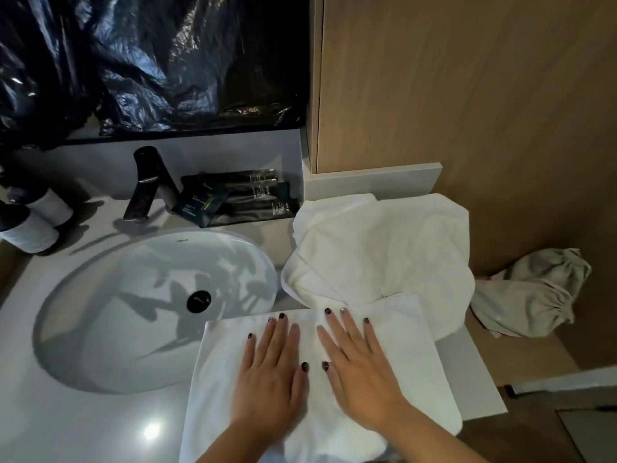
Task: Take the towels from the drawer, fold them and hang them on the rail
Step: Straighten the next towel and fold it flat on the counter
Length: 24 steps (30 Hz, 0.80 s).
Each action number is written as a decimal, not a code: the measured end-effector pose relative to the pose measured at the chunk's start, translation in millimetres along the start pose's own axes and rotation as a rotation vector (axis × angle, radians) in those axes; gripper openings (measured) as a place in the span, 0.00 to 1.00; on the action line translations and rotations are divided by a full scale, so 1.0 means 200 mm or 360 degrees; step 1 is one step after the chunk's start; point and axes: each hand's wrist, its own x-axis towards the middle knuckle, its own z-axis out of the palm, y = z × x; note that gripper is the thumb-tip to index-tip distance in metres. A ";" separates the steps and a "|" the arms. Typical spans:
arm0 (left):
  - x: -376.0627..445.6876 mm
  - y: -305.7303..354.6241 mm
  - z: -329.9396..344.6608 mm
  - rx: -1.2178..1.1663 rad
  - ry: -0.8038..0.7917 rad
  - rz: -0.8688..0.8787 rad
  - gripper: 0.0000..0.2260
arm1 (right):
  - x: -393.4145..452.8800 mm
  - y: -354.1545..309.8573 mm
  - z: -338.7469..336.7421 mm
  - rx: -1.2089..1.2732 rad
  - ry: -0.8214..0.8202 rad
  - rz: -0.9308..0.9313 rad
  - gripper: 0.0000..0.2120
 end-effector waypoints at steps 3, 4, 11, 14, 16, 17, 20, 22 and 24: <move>0.01 -0.01 -0.01 0.0014 -0.0051 -0.0006 0.29 | 0.00 0.05 0.00 0.0065 -0.0071 0.0022 0.29; 0.01 -0.01 -0.01 0.0003 -0.0059 -0.0013 0.28 | -0.01 0.08 0.00 0.0073 -0.0089 0.0011 0.30; 0.01 -0.04 -0.05 -0.0057 -0.0075 -0.0006 0.30 | -0.05 0.22 -0.01 0.0088 -0.0102 -0.0085 0.32; -0.01 -0.09 -0.07 -0.0032 -0.0090 -0.0051 0.31 | -0.06 0.24 -0.02 0.0046 -0.0068 -0.0106 0.32; -0.03 -0.12 -0.08 -0.0037 -0.0108 -0.0086 0.31 | -0.06 0.21 -0.04 0.0021 -0.0068 -0.0067 0.31; -0.03 -0.13 -0.08 -0.0039 -0.0121 -0.0092 0.32 | -0.06 0.18 -0.04 0.0027 -0.0058 -0.0012 0.30; -0.02 -0.13 -0.09 -0.0064 -0.0149 -0.0073 0.31 | -0.03 0.01 -0.04 0.0112 -0.0015 0.0130 0.28; -0.02 -0.13 -0.09 -0.0068 -0.0145 -0.0059 0.31 | -0.03 -0.11 -0.01 0.0134 -0.0027 0.0051 0.25; -0.02 -0.13 -0.09 -0.0087 -0.0137 -0.0070 0.31 | -0.05 -0.12 -0.01 0.0128 -0.0079 0.0001 0.26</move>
